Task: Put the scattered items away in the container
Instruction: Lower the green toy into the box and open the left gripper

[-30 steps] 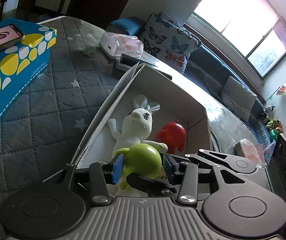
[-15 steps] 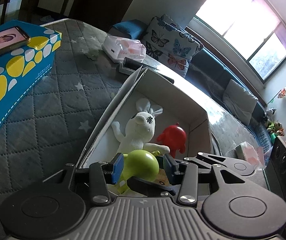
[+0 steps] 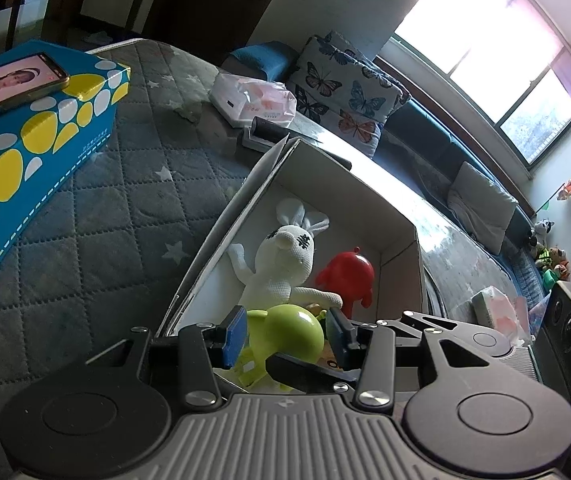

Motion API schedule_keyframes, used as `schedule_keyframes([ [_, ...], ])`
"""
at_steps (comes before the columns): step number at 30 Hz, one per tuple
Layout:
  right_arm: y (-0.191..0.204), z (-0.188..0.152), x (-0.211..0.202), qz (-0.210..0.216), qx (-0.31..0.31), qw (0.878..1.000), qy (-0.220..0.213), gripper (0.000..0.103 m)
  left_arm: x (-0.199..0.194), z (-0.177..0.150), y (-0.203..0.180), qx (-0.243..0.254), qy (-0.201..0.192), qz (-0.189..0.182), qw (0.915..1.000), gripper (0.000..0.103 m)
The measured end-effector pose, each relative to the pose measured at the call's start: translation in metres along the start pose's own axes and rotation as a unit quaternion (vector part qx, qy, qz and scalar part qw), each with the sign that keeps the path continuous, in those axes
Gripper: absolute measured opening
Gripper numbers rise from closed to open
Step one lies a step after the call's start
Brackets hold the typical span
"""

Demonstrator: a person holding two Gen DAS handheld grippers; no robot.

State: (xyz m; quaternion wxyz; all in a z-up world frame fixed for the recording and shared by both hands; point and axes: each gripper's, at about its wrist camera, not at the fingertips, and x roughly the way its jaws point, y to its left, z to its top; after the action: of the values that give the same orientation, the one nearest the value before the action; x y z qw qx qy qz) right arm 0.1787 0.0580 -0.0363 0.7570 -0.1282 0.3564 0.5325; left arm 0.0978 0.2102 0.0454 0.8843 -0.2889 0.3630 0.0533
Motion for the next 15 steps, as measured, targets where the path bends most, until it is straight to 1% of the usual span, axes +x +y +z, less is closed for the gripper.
schedule_keyframes([
  [15,0.001,-0.005,-0.012,-0.008,0.009,1.0,-0.012,0.05,-0.005,-0.004,-0.005,0.003,-0.003,0.001,1.0,0.046],
])
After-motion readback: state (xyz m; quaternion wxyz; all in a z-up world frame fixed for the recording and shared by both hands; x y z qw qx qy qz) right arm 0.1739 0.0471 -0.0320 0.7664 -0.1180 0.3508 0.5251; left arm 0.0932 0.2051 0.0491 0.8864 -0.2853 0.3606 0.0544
